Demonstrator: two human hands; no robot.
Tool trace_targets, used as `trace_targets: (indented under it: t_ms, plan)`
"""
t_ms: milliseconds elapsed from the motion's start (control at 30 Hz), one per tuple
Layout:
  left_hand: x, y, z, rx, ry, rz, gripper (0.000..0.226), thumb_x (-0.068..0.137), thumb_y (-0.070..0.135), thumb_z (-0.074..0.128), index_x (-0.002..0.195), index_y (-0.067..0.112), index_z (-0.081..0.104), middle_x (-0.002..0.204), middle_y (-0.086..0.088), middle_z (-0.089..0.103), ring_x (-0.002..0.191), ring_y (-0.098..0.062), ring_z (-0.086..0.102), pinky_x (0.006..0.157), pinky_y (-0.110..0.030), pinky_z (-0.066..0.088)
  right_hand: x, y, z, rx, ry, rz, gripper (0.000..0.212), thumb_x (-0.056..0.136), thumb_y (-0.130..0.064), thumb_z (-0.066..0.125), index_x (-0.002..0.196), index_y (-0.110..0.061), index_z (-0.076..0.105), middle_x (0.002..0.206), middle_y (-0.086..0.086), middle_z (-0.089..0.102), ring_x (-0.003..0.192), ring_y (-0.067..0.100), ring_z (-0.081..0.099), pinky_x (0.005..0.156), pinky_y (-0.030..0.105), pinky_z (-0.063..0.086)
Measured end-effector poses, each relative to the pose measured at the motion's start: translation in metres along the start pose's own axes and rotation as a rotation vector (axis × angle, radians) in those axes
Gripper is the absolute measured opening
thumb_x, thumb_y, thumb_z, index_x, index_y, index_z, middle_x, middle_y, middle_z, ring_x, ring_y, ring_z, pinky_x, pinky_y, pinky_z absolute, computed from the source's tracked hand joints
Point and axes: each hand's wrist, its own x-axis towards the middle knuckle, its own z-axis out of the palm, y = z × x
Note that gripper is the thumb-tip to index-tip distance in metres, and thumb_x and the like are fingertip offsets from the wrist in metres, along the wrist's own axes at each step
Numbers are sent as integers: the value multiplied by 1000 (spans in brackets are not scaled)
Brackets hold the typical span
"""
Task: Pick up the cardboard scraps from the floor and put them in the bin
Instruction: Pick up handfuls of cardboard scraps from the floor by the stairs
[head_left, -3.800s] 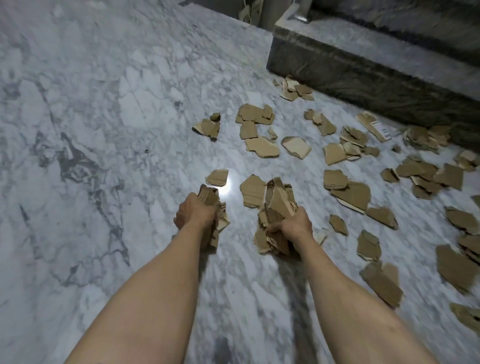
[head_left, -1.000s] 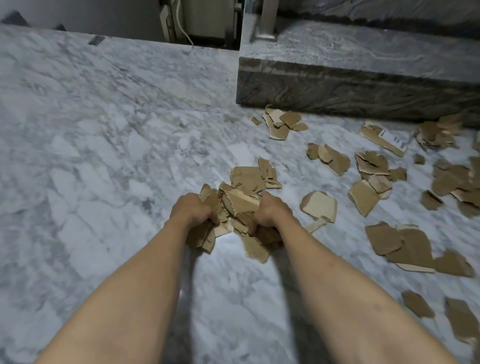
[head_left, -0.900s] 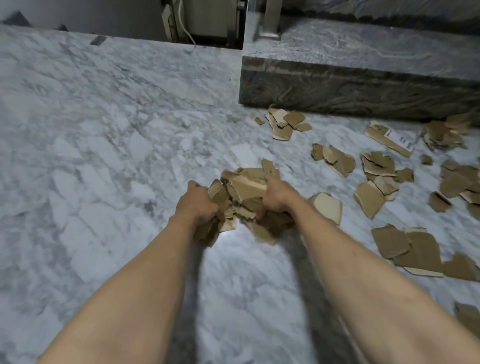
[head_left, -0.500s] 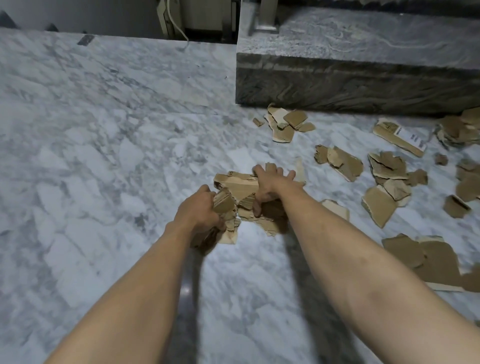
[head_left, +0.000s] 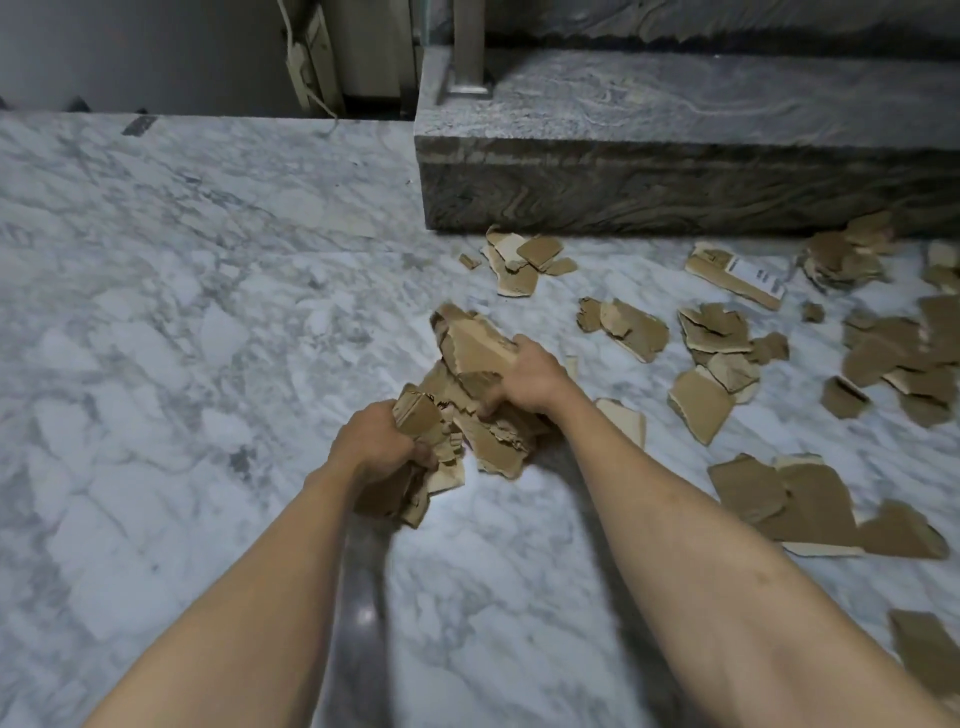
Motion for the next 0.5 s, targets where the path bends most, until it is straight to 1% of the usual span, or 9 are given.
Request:
trace_targets:
  t_ms: [100, 167, 200, 267, 333, 367, 400, 433, 500]
  plan:
    - [0, 20, 0, -187, 13, 21, 39, 54, 21, 92, 88, 18, 73, 88, 0, 75, 83, -22, 69, 82, -38, 57, -19, 20, -48, 463, 104, 94, 77, 51, -9, 93, 119, -9, 57, 103, 8, 71, 92, 27, 70, 73, 36, 59]
    - [3, 39, 3, -254, -3, 34, 35, 56, 16, 91, 87, 16, 73, 90, -3, 75, 84, -23, 70, 81, -37, 58, -31, 40, -80, 546, 116, 151, 65, 54, -3, 91, 113, -5, 63, 96, 13, 74, 84, 28, 73, 70, 37, 61]
    - [7, 50, 5, -252, -16, 44, 39, 56, 16, 91, 90, 15, 71, 94, -5, 75, 85, -25, 69, 81, -38, 58, -37, 50, -92, 517, 110, 173, 67, 54, -2, 91, 114, -4, 63, 100, 14, 74, 87, 29, 72, 73, 38, 61]
    - [17, 72, 14, -211, -66, 51, 63, 55, 21, 94, 109, 13, 61, 105, -9, 69, 92, -28, 66, 84, -42, 57, -43, 70, -103, 346, 65, 224, 90, 54, -5, 92, 134, -8, 50, 122, 13, 65, 107, 31, 64, 84, 36, 56]
    - [27, 89, 26, -133, -132, 31, 99, 55, 23, 95, 137, 12, 40, 123, -13, 60, 104, -32, 61, 88, -43, 55, -45, 91, -95, 118, -35, 262, 120, 57, -11, 93, 154, -14, 23, 149, 9, 42, 131, 32, 46, 97, 34, 47]
    - [32, 94, 32, -66, -145, 10, 117, 56, 25, 95, 149, 11, 25, 132, -15, 55, 112, -35, 58, 91, -44, 54, -44, 100, -86, 38, -81, 281, 130, 56, -13, 94, 157, -16, 13, 156, 9, 33, 137, 32, 39, 102, 36, 44]
    - [36, 97, 38, -2, -144, -16, 129, 57, 27, 94, 155, 10, 12, 139, -18, 50, 117, -38, 55, 94, -45, 52, -41, 110, -76, -9, -99, 298, 135, 55, -16, 95, 157, -18, 8, 158, 9, 30, 139, 33, 37, 105, 39, 43]
    - [40, 98, 44, 45, -136, -46, 132, 58, 30, 94, 155, 8, 7, 142, -20, 47, 121, -39, 52, 96, -46, 51, -38, 116, -66, -48, -85, 304, 135, 53, -19, 96, 157, -20, 8, 156, 11, 32, 138, 35, 38, 105, 42, 43]
    - [47, 101, 47, 108, -103, -89, 121, 57, 35, 93, 149, 6, 20, 140, -21, 48, 120, -40, 52, 94, -46, 52, -31, 121, -55, -169, -8, 286, 127, 51, -28, 95, 151, -21, 17, 148, 15, 41, 133, 38, 42, 102, 48, 46]
